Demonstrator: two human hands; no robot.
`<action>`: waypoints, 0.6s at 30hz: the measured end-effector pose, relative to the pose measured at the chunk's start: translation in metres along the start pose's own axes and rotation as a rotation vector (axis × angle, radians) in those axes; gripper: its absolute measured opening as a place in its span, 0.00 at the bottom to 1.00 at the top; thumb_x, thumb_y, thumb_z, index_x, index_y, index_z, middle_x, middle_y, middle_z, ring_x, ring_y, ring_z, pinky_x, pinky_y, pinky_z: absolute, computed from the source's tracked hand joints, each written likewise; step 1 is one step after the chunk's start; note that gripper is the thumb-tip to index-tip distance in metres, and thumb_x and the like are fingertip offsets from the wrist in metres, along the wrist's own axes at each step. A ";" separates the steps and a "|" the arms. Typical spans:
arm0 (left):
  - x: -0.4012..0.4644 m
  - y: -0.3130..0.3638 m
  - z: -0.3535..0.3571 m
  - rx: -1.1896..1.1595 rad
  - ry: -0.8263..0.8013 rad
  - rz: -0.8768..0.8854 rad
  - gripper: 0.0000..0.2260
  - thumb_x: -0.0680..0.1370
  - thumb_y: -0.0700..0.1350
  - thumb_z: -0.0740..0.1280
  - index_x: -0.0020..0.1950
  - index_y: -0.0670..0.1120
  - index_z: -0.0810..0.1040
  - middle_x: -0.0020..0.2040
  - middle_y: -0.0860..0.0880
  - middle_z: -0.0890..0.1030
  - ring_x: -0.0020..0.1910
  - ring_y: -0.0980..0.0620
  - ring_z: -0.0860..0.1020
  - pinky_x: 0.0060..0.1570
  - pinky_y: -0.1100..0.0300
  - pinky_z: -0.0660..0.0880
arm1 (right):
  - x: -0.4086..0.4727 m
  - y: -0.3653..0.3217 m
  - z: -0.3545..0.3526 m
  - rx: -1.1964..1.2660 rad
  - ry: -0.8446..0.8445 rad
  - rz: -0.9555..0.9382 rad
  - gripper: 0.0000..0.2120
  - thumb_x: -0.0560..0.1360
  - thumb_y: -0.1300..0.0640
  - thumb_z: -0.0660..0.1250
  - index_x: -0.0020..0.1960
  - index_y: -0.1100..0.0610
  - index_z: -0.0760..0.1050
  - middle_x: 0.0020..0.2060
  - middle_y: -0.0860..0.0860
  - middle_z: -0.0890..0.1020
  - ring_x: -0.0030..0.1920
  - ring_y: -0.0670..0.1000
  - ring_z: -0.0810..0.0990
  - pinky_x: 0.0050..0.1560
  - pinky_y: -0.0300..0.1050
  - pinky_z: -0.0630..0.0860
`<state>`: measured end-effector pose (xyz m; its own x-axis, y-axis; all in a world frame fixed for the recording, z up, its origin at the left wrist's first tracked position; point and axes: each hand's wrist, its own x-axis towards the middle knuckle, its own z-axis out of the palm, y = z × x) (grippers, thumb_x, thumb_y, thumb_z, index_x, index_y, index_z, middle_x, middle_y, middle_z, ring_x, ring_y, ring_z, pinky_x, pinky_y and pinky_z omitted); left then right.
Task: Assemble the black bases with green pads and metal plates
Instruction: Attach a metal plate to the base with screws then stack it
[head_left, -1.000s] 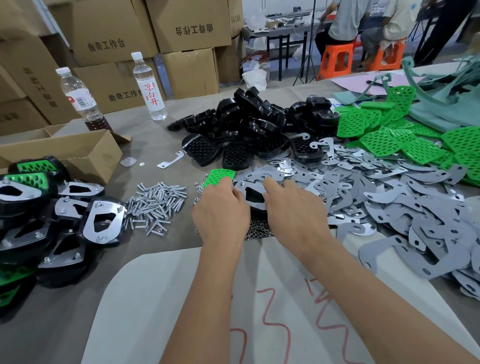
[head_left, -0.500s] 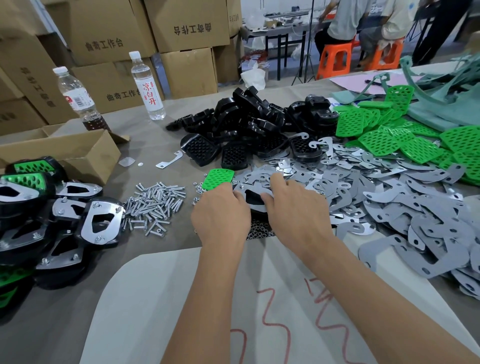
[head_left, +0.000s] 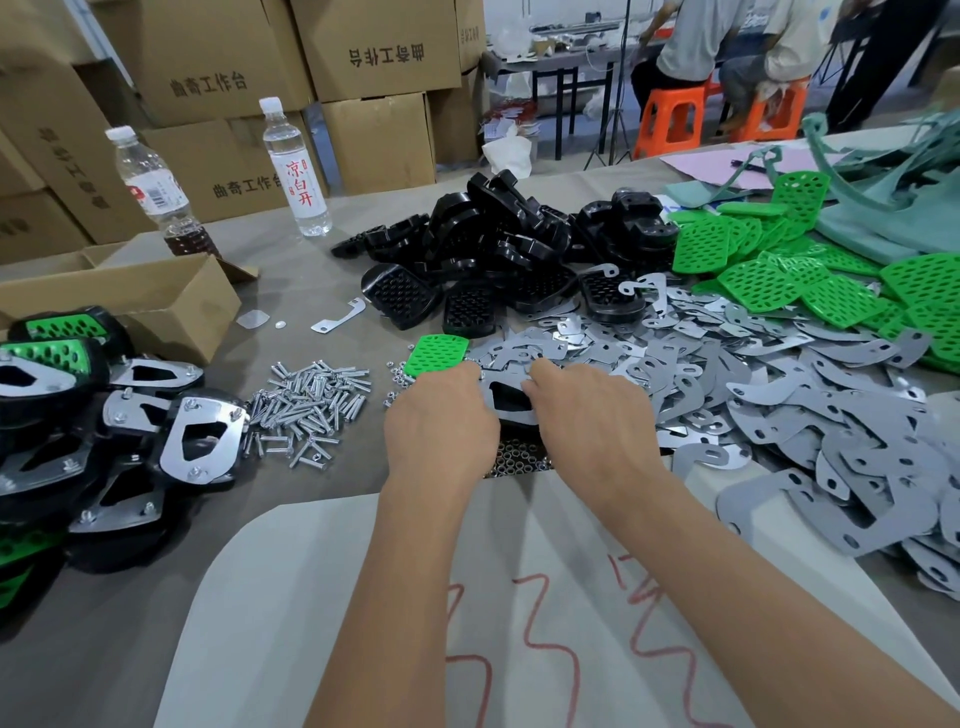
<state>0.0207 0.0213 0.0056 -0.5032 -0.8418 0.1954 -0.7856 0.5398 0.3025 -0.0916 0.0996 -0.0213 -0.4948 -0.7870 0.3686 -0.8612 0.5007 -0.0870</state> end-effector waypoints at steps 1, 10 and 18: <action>-0.001 0.000 0.000 -0.002 0.002 0.004 0.12 0.81 0.41 0.61 0.39 0.49 0.62 0.37 0.51 0.66 0.43 0.43 0.68 0.40 0.53 0.61 | 0.000 0.000 0.001 -0.009 0.001 0.006 0.11 0.83 0.57 0.55 0.42 0.52 0.61 0.29 0.48 0.65 0.27 0.52 0.62 0.29 0.47 0.50; -0.002 0.003 -0.002 0.012 0.002 0.044 0.06 0.80 0.38 0.59 0.50 0.48 0.63 0.46 0.47 0.71 0.44 0.43 0.67 0.42 0.52 0.60 | -0.005 0.001 -0.004 0.023 0.025 0.003 0.14 0.85 0.47 0.55 0.44 0.52 0.60 0.28 0.46 0.61 0.26 0.52 0.60 0.29 0.47 0.49; 0.004 -0.015 0.003 -0.315 -0.024 0.130 0.13 0.75 0.32 0.61 0.43 0.51 0.72 0.38 0.52 0.74 0.38 0.48 0.73 0.34 0.54 0.67 | -0.008 -0.001 -0.010 0.083 -0.065 0.024 0.14 0.80 0.62 0.62 0.47 0.52 0.56 0.30 0.48 0.68 0.28 0.49 0.62 0.29 0.47 0.50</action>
<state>0.0292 0.0094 -0.0009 -0.6031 -0.7638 0.2299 -0.5668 0.6132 0.5503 -0.0858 0.1086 -0.0151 -0.5195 -0.7981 0.3053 -0.8544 0.4903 -0.1723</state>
